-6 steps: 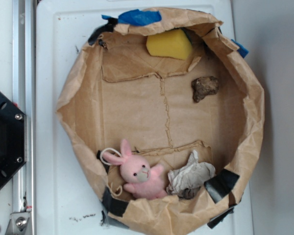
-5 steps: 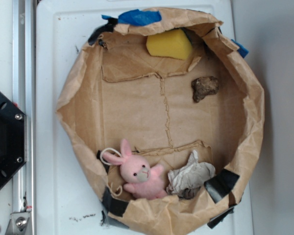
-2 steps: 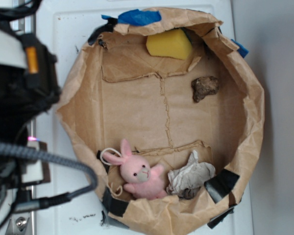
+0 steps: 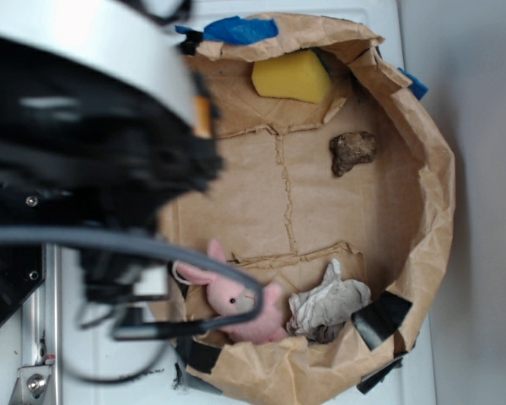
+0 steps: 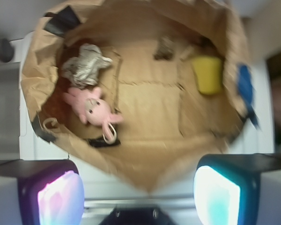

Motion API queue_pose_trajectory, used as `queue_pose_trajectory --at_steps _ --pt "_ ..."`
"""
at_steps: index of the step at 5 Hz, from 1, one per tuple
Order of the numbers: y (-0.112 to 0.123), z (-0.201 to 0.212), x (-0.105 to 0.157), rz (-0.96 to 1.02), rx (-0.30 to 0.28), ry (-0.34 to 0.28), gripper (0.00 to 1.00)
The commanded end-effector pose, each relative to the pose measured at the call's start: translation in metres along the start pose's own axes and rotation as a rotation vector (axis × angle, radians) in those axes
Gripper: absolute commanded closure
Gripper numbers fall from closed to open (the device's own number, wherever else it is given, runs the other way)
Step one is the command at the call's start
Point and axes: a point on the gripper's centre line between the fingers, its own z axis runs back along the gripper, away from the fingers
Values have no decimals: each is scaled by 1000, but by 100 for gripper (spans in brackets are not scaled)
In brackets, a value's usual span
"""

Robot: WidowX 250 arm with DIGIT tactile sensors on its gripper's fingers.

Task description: Grab the pink bunny.

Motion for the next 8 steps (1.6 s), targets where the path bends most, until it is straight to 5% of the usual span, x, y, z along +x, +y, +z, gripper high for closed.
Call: queue_pose_trajectory --at_steps 1,4,5,6,8 --pt "2 -9 40 -180 -43 -68 0" --pt "2 -9 40 -180 -43 -68 0" --pt "-6 -43 12 -223 -125 26 0" --pt "1 -60 -4 -232 -192 32 0" --pt "15 -53 -13 -143 -146 -2 0"
